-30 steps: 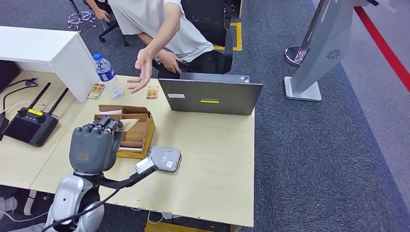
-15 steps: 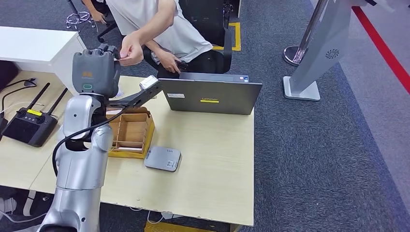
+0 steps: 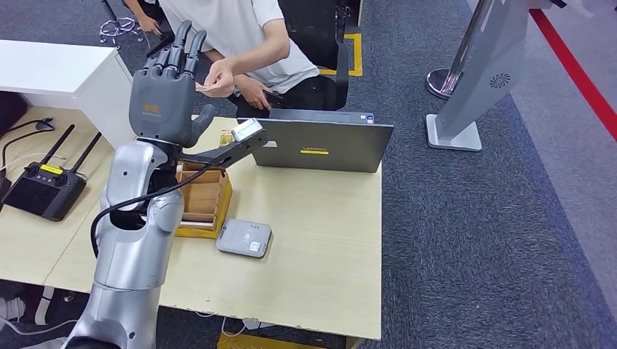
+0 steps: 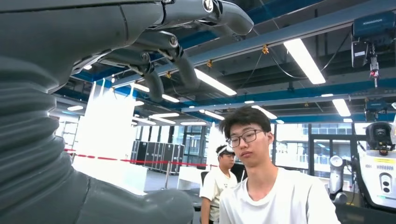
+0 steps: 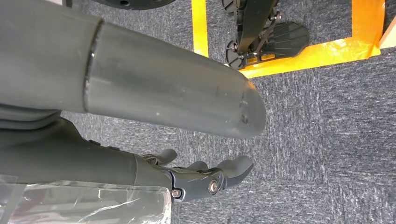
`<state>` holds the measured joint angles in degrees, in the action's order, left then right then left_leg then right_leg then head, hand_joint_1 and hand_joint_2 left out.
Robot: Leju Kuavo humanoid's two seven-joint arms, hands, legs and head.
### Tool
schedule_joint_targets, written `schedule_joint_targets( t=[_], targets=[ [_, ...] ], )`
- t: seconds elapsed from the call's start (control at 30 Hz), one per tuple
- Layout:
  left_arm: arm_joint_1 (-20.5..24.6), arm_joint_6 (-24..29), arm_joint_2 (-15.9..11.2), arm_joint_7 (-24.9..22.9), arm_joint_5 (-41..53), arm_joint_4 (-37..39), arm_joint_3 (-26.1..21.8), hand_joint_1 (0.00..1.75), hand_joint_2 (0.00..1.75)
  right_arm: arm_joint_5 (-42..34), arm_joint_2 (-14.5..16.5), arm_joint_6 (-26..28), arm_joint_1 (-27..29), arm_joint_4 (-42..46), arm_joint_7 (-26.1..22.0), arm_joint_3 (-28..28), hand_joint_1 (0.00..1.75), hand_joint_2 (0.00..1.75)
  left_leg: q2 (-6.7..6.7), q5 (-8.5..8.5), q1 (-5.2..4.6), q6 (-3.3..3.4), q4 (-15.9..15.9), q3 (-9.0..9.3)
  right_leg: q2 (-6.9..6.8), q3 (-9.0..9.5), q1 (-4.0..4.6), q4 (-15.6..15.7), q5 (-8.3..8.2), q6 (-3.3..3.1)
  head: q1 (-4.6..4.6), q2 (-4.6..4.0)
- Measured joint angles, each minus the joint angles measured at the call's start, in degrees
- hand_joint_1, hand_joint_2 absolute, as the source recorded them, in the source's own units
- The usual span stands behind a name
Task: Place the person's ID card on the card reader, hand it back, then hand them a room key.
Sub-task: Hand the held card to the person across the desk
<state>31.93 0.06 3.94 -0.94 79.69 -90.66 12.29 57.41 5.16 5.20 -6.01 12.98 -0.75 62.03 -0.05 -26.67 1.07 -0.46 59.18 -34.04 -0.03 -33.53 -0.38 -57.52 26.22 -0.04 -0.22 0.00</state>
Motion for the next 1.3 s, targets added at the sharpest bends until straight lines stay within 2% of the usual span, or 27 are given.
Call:
schedule_joint_targets(
  t=[0.13,0.2,0.3,0.43,0.53,0.67,0.77,0.83,0.9,1.0,1.13,1.3],
  targets=[
    [-2.7,1.4,-4.2,0.4,-3.9,-2.2,-0.7,0.00,1.75,-0.2,0.0,0.0,0.1,0.0,-0.3,0.3,0.00,0.00,0.05,0.00,0.01,-0.01,0.0,-0.01,0.04,0.00,0.00,0.0,0.01,-0.02,0.01,0.00],
    [-4.6,2.5,-6.8,1.3,-6.5,-3.2,-3.2,0.00,1.75,-0.1,0.0,0.0,0.2,0.0,-0.3,0.4,0.00,0.00,0.13,-0.01,0.02,-0.02,-0.1,0.00,0.13,0.00,0.00,0.0,0.03,-0.04,0.01,0.00],
    [-7.5,3.8,-11.0,4.1,-9.9,-3.7,-11.6,0.00,1.75,0.2,0.0,0.0,0.4,0.0,-0.3,0.4,0.00,0.00,0.31,-0.04,0.06,-0.06,-0.1,0.04,0.31,-0.06,0.01,-0.1,0.08,-0.12,-0.01,0.00],
    [-9.9,5.5,-16.9,8.6,-13.9,-0.7,-28.1,0.00,1.75,1.2,0.0,-0.2,0.7,0.0,-0.6,0.4,0.00,0.00,0.42,-0.08,0.11,-0.18,-0.1,0.02,0.44,-0.14,0.03,-0.2,0.14,-0.22,0.01,0.00],
    [-10.2,8.4,-23.1,11.9,-16.8,7.8,-42.3,0.00,1.75,2.6,0.0,-0.7,0.8,0.0,-1.3,0.4,0.00,0.00,0.68,-0.15,0.12,-0.33,-0.2,0.09,0.73,-0.21,0.04,-0.3,0.22,-0.34,-0.02,0.00],
    [-10.7,16.2,-35.4,16.1,-19.5,28.9,-61.0,0.00,1.75,4.3,-0.3,-1.2,0.9,0.0,-2.0,0.4,0.00,0.00,1.08,-0.35,0.13,-0.58,-0.2,0.26,1.17,-0.30,0.04,-0.4,0.33,-0.51,-0.04,0.00],
    [-12.4,20.6,-42.2,14.8,-22.5,44.3,-71.2,0.00,1.75,5.2,-0.6,-1.3,1.0,0.0,-2.1,0.4,0.00,0.00,1.02,-0.43,0.13,-0.60,-0.2,0.28,1.09,-0.27,0.04,-0.4,0.47,-0.54,-0.17,0.00],
    [-14.7,21.3,-44.5,12.5,-25.0,51.8,-76.2,0.00,1.75,5.7,-0.8,-1.5,0.9,0.0,-2.1,0.4,0.00,0.00,0.80,-0.47,0.11,-0.54,-0.2,0.27,0.83,-0.17,0.03,-0.3,0.57,-0.47,-0.15,0.00],
    [-17.4,21.4,-45.2,10.3,-27.4,57.9,-80.3,0.00,1.75,6.2,-1.0,-1.8,0.7,0.0,-2.2,0.4,0.00,0.00,0.62,-0.51,0.08,-0.47,-0.2,0.29,0.64,-0.07,0.01,-0.3,0.65,-0.41,-0.14,0.00],
    [-21.1,20.6,-44.3,6.7,-29.3,64.3,-84.6,0.00,1.75,7.0,-1.2,-2.2,0.6,0.0,-2.3,0.4,0.00,0.00,0.44,-0.54,0.07,-0.42,-0.2,0.29,0.48,0.02,0.00,-0.2,0.69,-0.34,-0.05,0.00],
    [-24.7,16.5,-39.8,1.7,-29.8,69.9,-87.9,0.00,1.75,8.9,-1.4,-2.7,0.1,0.0,-2.0,0.0,0.00,1.75,0.37,-0.52,-0.09,-0.33,-0.2,0.32,0.39,0.09,-0.14,-0.2,0.64,-0.26,-0.03,0.00],
    [-26.3,7.4,-31.5,1.3,-33.0,74.0,-90.3,0.00,1.75,10.4,-1.5,-3.4,-1.1,0.0,-1.5,-0.5,0.00,1.75,0.31,-0.46,-0.15,-0.21,-0.1,0.32,0.32,0.15,-0.23,-0.1,0.58,-0.17,0.00,0.00]
  ],
)
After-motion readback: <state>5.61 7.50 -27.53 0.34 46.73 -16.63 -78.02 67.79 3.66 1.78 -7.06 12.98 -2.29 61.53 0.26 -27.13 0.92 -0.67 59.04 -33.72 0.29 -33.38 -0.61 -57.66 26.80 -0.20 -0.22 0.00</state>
